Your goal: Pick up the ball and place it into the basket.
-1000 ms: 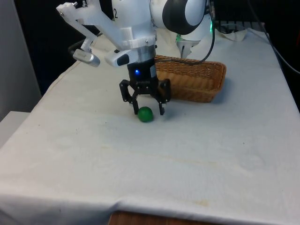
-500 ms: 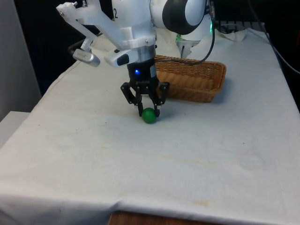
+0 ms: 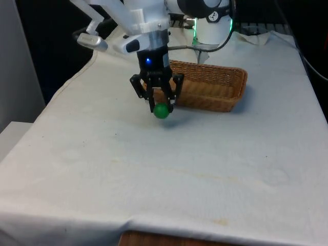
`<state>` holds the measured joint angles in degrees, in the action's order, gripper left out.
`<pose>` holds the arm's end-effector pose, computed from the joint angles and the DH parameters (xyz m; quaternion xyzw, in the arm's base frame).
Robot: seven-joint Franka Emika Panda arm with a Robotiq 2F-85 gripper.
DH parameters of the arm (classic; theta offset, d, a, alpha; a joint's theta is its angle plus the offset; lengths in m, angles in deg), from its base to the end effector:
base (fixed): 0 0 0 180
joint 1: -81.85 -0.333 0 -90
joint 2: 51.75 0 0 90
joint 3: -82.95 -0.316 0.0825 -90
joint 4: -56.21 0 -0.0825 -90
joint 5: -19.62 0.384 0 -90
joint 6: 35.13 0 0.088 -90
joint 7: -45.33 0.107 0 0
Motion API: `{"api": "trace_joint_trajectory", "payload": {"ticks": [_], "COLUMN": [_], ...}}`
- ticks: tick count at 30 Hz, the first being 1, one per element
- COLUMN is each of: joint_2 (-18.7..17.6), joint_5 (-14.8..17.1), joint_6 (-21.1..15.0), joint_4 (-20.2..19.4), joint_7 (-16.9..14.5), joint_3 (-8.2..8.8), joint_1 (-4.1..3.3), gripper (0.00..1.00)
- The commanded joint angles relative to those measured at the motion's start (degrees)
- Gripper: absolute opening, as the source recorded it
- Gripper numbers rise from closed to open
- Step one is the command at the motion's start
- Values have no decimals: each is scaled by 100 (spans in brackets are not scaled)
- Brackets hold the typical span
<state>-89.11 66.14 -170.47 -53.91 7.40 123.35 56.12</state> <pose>0.6080 -0.1295 0.2166 -0.9961 0.0417 -0.0479 0.0617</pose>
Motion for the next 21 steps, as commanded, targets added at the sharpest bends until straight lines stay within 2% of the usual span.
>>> {"api": "trace_joint_trajectory", "payload": {"ticks": [1, 2, 3, 6, 11, 12, 13, 21], "joint_2": [69, 52, 120, 327, 596, 527, 653, 1146], "joint_5": [-92, -34, -132, -304, -521, -418, -567, -1003], "joint_6": [-17, 0, -11, 11, 46, 23, 52, 120], "joint_4": [-74, -29, -103, -195, -292, -241, -309, -464], "joint_7": [69, 6, 74, 149, 246, 172, 264, 470], "joint_3": [80, 11, 92, 132, 172, 92, 183, 223], "joint_1": [-80, -11, -86, -115, -138, -63, -138, -149], "gripper": [0, 0, 0, 0, 0, 0, 0, 0]}}
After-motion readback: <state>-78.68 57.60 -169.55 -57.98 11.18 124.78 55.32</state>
